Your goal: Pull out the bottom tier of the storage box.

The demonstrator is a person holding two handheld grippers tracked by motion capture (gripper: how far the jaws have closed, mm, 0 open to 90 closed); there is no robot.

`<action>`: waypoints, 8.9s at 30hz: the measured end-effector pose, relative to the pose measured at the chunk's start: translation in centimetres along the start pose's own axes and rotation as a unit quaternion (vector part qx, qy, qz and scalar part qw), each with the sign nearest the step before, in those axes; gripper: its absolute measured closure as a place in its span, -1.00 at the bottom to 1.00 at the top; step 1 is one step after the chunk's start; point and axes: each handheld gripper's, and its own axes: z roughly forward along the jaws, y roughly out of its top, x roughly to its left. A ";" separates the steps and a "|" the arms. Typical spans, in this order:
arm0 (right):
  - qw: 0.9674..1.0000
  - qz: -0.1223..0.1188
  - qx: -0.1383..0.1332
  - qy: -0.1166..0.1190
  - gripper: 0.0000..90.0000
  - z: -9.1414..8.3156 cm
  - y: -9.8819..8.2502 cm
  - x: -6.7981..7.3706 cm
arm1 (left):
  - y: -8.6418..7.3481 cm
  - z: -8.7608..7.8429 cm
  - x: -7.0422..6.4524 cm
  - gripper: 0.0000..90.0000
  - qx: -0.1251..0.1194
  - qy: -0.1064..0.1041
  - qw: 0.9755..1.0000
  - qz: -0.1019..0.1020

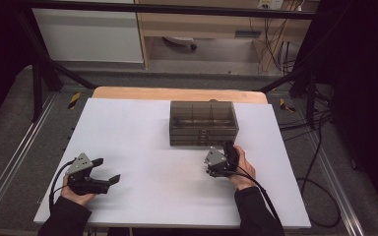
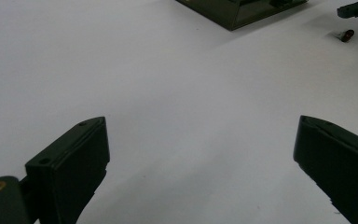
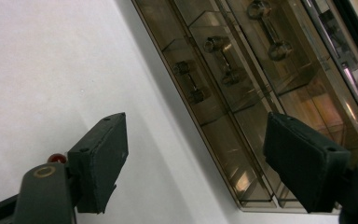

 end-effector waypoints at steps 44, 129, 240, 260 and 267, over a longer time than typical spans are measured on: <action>0.986 -0.147 0.033 -0.075 0.03 3.0 1.0 2.4 | 0.0 0.0 0.0 -0.92 0.000 0.001 1.000 0.003; 0.942 -0.267 0.054 -0.197 0.75 6.5 0.1 4.9 | 0.0 0.1 -0.1 -0.92 0.003 0.001 1.000 0.006; 0.953 -0.260 0.043 -0.150 0.52 3.6 0.1 5.0 | 0.0 0.2 -0.1 -0.91 0.006 0.000 1.000 0.008; 0.954 -0.263 0.048 -0.140 0.52 2.9 0.2 5.4 | 0.0 0.3 -0.1 -0.91 0.007 0.000 1.000 0.009; 0.954 -0.261 0.046 -0.138 0.52 2.7 0.2 5.5 | 0.0 0.3 -0.1 -0.91 0.007 0.001 1.000 0.009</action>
